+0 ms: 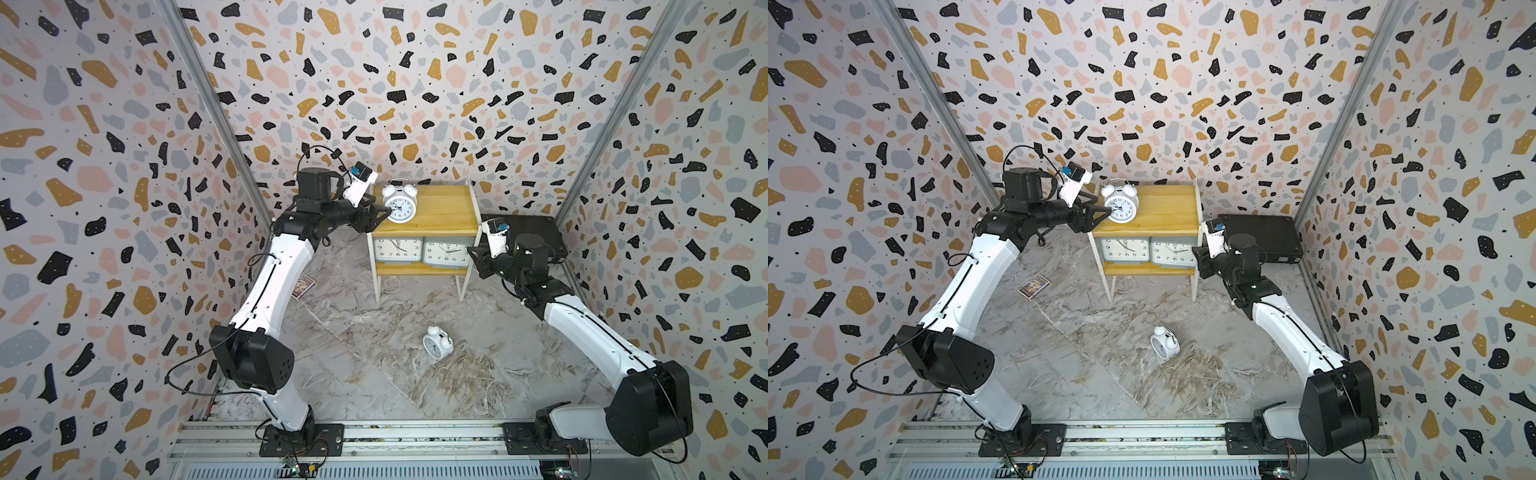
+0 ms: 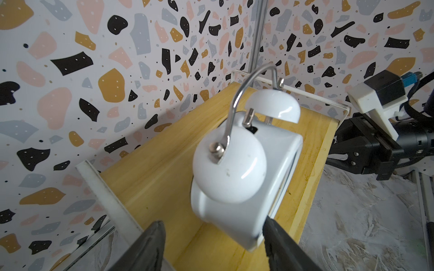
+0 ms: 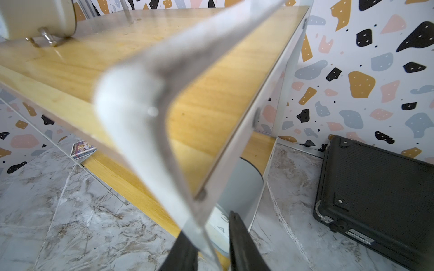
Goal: Place the alarm clocks on the shelf by style
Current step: Place the alarm on the shelf.
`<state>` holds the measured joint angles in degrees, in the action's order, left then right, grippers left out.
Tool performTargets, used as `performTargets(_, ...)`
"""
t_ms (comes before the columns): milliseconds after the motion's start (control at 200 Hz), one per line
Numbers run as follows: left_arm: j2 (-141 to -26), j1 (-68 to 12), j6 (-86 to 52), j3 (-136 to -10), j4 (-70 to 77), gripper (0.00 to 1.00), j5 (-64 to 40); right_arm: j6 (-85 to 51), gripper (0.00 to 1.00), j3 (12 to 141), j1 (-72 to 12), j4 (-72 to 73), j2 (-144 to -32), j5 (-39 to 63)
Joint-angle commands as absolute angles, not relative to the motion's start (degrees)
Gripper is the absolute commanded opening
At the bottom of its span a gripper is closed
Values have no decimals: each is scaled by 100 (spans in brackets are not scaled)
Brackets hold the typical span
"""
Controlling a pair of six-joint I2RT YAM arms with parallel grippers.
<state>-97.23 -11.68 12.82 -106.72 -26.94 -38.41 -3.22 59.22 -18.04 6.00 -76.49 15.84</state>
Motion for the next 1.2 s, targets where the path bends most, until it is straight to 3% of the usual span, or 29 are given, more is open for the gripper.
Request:
performTargets(0, -9512, -1143, 1264, -10617, -2417, 69, -3834, -348, 28, 6125, -1784, 656, -7592, 1597)
performTargets(275, -9298, -1143, 1263, -10509, -2404, 72, -3938, -278, 34, 6095, -1784, 583, -7415, 1475)
performTargets(501, -8884, -1140, 987, -10047, -2145, 73, -3875, -150, 53, 5951, -1784, 374, -7142, 1243)
performTargets(691, -8227, -1143, 561, -9108, -1553, 79, -3653, -121, 62, 5756, -1784, 66, -6767, 1212)
performTargets(1191, -6209, -1143, -655, -6241, -706, 83, -3037, -331, 62, 4737, -1790, -992, -5394, 2347)
